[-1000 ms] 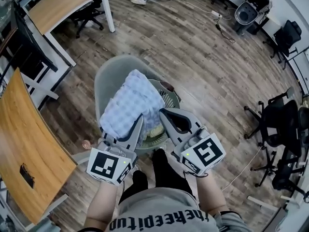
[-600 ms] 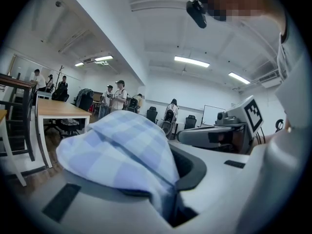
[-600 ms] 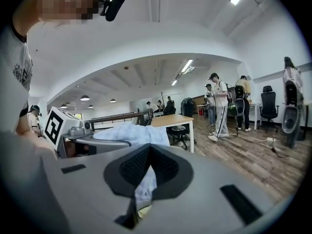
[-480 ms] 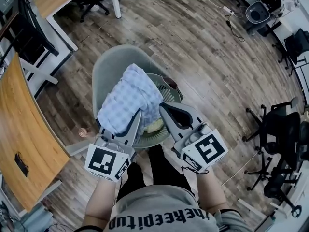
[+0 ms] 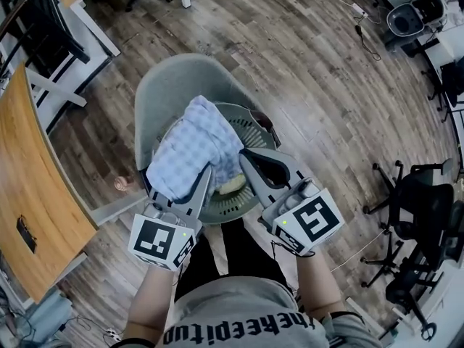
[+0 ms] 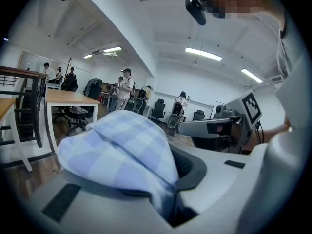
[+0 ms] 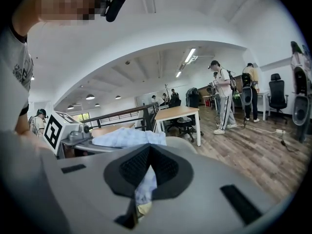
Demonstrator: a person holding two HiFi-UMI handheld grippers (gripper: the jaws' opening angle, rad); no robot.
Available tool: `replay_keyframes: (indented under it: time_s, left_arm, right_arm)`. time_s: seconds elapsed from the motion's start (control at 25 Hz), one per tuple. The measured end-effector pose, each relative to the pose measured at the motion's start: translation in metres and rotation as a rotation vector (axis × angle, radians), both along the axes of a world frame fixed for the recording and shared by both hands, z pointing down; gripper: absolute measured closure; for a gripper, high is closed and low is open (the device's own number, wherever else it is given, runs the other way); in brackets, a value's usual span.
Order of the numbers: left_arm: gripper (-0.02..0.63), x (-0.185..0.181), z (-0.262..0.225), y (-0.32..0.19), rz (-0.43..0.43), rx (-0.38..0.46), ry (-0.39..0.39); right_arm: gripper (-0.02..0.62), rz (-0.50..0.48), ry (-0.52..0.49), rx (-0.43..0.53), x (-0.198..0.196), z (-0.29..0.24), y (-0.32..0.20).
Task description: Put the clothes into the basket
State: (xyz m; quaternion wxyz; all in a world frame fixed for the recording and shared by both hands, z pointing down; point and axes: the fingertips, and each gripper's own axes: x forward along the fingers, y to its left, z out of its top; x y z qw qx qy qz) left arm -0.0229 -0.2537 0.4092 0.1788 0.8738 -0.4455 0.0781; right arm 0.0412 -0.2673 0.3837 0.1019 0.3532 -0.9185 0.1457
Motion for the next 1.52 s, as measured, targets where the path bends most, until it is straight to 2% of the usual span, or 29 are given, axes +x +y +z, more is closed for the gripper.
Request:
replay_keyframes:
  time_s: [0.6, 1.52]
  left_arm:
    - [0.528, -0.002, 0.067, -0.002, -0.022, -0.131, -0.025]
    - [0.512, 0.006, 0.138, 0.007, 0.058, -0.294, -0.063]
  right_arm:
    - [0.586, -0.053, 0.011, -0.090, -0.008, 0.049, -0.018]
    - [0.586, -0.031, 0.002, -0.171, -0.010, 0.088, -0.022]
